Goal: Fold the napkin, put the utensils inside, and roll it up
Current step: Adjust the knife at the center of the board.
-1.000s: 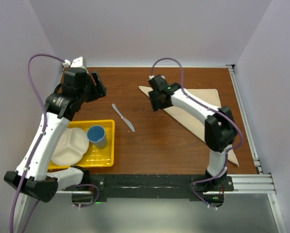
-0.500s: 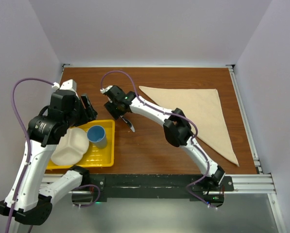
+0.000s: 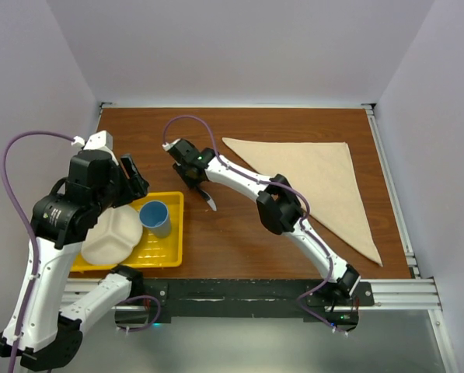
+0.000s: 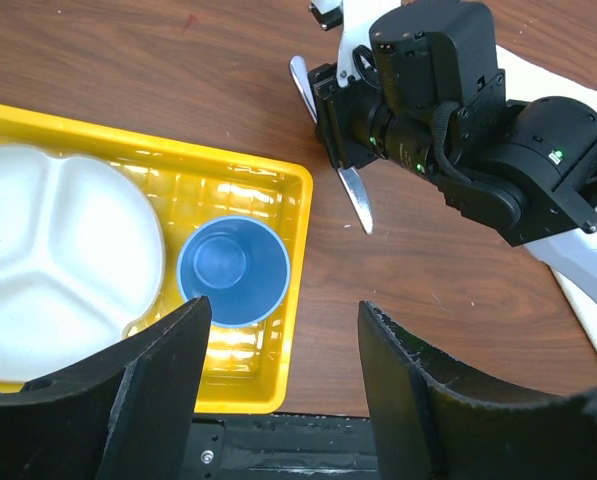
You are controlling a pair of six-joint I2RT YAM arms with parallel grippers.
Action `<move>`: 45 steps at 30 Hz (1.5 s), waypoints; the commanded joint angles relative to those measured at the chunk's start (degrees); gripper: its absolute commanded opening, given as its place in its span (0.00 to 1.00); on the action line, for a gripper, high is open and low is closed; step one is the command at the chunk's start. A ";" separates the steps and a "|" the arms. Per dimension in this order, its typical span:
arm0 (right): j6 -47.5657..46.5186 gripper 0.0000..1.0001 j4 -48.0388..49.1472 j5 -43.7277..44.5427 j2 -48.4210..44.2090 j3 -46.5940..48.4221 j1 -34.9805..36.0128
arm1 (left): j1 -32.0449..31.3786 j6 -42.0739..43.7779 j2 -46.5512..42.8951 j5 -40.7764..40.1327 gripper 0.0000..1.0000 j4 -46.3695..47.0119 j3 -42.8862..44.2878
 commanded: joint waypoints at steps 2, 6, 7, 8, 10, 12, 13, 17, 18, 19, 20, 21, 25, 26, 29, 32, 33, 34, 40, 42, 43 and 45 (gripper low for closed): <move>11.42 0.21 -4.67 5.37 0.34 0.80 -0.11 | 0.16 0.04 0.10 -1.08 0.66 0.87 1.88; 21.89 0.05 -8.88 5.10 -0.37 -2.18 -1.69 | 0.16 0.66 0.81 -0.20 0.66 2.45 1.88; 27.66 0.02 -11.68 4.93 -1.33 -3.06 -3.08 | 0.16 0.75 0.89 0.23 0.66 2.72 1.88; 30.85 0.01 -13.01 4.75 -2.12 -4.38 -3.97 | 0.16 0.92 0.98 0.41 0.66 3.07 1.71; 39.95 0.00 -15.47 3.70 -4.57 -10.61 -6.77 | 0.16 1.10 0.81 0.85 0.66 3.95 1.27; 46.05 0.00 -16.45 3.26 -9.93 -19.56 -9.06 | 0.16 1.36 0.72 1.20 0.66 4.73 0.57; 52.26 0.00 -15.84 3.43 -12.21 -23.25 -9.60 | 0.16 1.45 0.63 1.64 0.66 5.09 0.22; 67.41 0.00 -11.63 3.78 -27.56 -45.80 -11.36 | 0.16 1.80 0.37 2.61 0.66 6.76 -0.84; 70.40 0.00 -8.92 3.87 -29.70 -49.18 -11.45 | 0.16 1.89 0.28 2.78 0.66 7.11 -1.01; 75.39 0.00 -7.94 3.70 -31.46 -52.35 -11.53 | 0.16 1.89 0.19 2.87 0.66 7.29 -1.10; 77.79 0.00 -7.58 1.78 -32.61 -56.73 -11.71 | 0.16 2.15 0.10 2.96 0.66 7.64 -1.28; 79.55 0.01 -7.23 0.63 -33.76 -58.25 -12.06 | 0.16 2.24 0.02 3.22 0.66 7.81 -1.28; 85.88 0.00 -6.62 -2.80 -36.57 -63.26 -12.24 | 0.16 2.77 -0.60 2.96 0.66 7.99 -1.72; 86.51 0.00 -6.26 -3.07 -37.45 -64.76 -12.24 | 0.16 2.86 -0.86 2.87 0.66 7.91 -1.89; 84.23 0.00 -6.51 -0.97 -38.95 -62.42 -12.24 | 0.16 3.12 -1.39 2.79 0.66 7.82 -1.72; 74.06 0.18 -7.48 4.64 -40.18 -56.19 -10.67 | 0.16 3.30 -1.74 2.35 0.67 8.08 -1.72; 65.07 0.38 -6.10 6.40 -40.53 -54.77 -9.96 | 0.16 3.38 -1.57 2.26 0.67 8.17 -1.72; 58.80 0.42 -3.91 7.38 -40.97 -53.88 -9.52 | 0.16 3.56 -1.57 2.35 0.67 8.25 -1.81; 13.19 0.61 10.94 11.43 -48.25 -60.62 -8.81 | 0.16 3.65 -0.51 3.40 0.67 10.10 -2.25; -6.79 0.63 16.83 6.70 -52.65 -66.77 -8.81 | 0.16 3.47 0.19 4.27 0.67 10.45 -2.33; -13.27 0.64 17.47 4.51 -53.53 -69.40 -8.81 | 0.16 3.30 0.37 4.63 0.67 10.63 -2.68; -30.88 0.69 17.21 -3.23 -55.21 -71.44 -8.98 | 0.16 3.03 0.89 5.94 0.67 10.63 -2.95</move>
